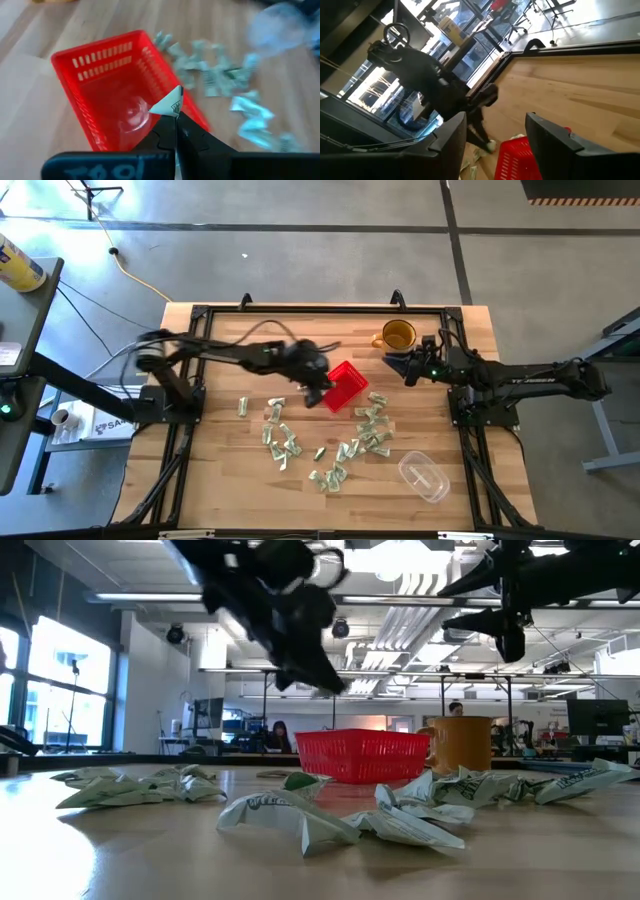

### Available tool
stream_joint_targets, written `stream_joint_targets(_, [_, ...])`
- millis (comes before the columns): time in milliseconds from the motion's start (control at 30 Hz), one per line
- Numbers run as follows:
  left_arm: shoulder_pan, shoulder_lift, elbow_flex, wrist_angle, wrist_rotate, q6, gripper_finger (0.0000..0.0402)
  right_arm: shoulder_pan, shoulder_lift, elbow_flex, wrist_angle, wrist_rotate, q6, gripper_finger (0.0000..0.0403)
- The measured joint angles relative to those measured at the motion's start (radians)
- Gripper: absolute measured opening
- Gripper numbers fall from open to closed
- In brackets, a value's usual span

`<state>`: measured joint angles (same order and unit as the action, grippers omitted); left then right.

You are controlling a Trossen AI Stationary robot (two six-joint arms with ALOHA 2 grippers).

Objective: Pick and place items into bin
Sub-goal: Put the white stevia packet into the red bin

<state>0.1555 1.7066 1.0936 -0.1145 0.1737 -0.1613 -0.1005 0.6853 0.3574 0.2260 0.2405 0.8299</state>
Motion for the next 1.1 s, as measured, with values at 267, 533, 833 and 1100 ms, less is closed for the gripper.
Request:
stream_joint_targets(267, [0.001, 0.163, 0.239, -0.251, -0.126, 0.06, 0.0108, 0.0, 0.001, 0.0, -0.007, 0.0, -0.017, 0.0195])
stream_joint_targets(533, [0.001, 0.079, 0.265, -0.668, -0.171, 0.054, 0.0223, 0.0, 0.003, 0.0, -0.05, 0.041, -0.027, 0.0195])
stream_joint_targets(833, [0.001, -0.281, -0.07, -0.719, -0.236, -0.195, 0.0212, 0.028, 0.067, 0.0, -0.08, -0.115, -0.017, 0.0195])
stream_joint_targets(1100, [-0.015, -0.609, -0.361, -0.744, -0.215, -0.752, 0.0192, 0.103, 0.216, 0.0, -0.152, -0.092, 0.082, 0.0195])
